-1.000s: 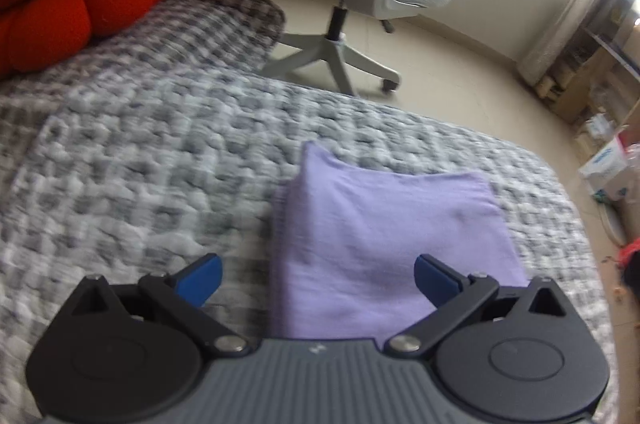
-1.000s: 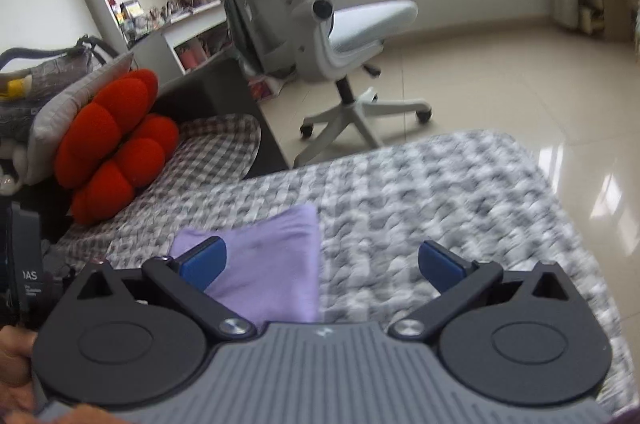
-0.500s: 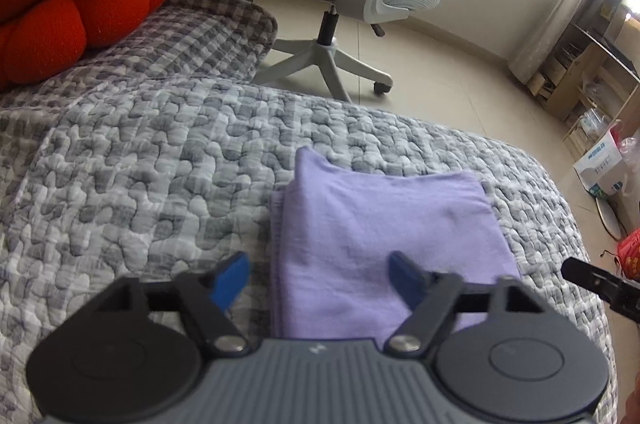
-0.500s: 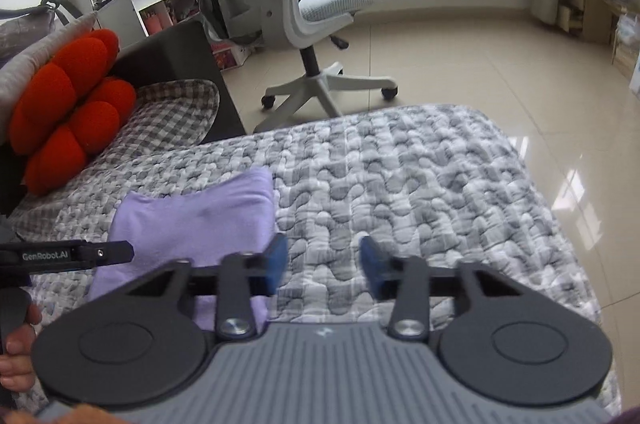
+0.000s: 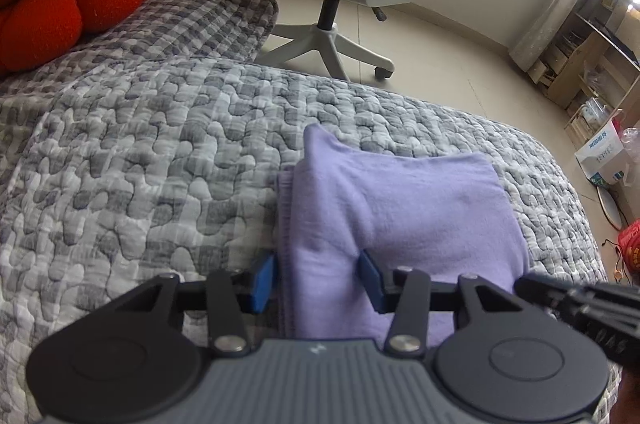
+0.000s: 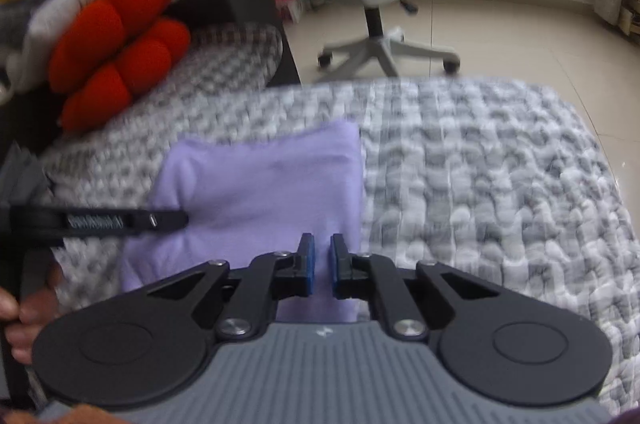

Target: Fold clothes

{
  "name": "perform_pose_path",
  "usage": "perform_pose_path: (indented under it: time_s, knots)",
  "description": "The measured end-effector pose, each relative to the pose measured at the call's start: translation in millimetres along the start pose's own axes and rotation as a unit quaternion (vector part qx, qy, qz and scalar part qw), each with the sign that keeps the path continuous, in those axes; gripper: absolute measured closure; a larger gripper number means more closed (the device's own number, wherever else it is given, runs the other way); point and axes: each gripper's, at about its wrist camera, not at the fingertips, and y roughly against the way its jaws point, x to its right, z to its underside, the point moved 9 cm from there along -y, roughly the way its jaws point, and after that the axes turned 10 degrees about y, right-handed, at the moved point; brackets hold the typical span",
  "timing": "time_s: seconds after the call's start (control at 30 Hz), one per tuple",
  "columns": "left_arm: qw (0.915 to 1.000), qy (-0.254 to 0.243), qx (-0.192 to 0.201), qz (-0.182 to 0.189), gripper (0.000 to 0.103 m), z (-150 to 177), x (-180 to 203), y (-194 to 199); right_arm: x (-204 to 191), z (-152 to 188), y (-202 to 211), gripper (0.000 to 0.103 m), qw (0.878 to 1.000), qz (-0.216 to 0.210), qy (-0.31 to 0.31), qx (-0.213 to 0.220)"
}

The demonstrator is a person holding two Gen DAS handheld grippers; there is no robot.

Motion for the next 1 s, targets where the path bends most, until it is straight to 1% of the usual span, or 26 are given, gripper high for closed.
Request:
perform_pose_path:
  time_s: [0.13, 0.43, 0.6, 0.63, 0.67, 0.7, 0.73, 0.8, 0.87, 1.0]
  knots:
    - [1.0000, -0.005, -0.001, 0.003, 0.056, 1, 0, 0, 3, 13, 10, 0.096, 0.999, -0.018, -0.007, -0.027]
    - [1.0000, -0.006, -0.002, 0.005, 0.054, -1, 0, -1, 3, 27, 20, 0.095, 0.998, -0.043, 0.000, -0.034]
    - [0.9999, -0.014, 0.000, 0.003, 0.053, 1, 1, -1, 1, 29, 21, 0.095, 0.998, -0.037, 0.019, -0.041]
    - [0.9999, -0.015, 0.000, 0.003, 0.053, 1, 1, 0, 1, 29, 21, 0.094, 0.998, -0.035, 0.024, -0.042]
    - [0.9999, -0.014, -0.001, 0.005, 0.053, 1, 1, 0, 1, 30, 21, 0.087, 0.998, -0.034, 0.028, -0.044]
    - [0.9999, -0.012, -0.002, 0.006, 0.053, 1, 0, 0, 1, 30, 21, 0.084, 0.998, -0.032, 0.029, -0.045]
    - [0.9999, -0.011, -0.002, 0.008, 0.052, 1, 0, 0, 2, 29, 20, 0.084, 0.998, -0.029, 0.027, -0.043]
    - [0.9999, -0.010, -0.001, 0.011, 0.051, 1, -1, 0, 6, 21, 21, 0.084, 0.999, -0.019, 0.025, -0.021]
    - [0.9999, -0.015, 0.000, 0.008, 0.050, 1, 0, -1, 11, 7, 19, 0.083, 1.000, -0.008, 0.019, 0.005]
    - [0.9997, -0.022, 0.002, 0.006, 0.048, 2, 2, -1, 23, -21, 3, 0.083, 0.999, 0.006, -0.002, 0.041]
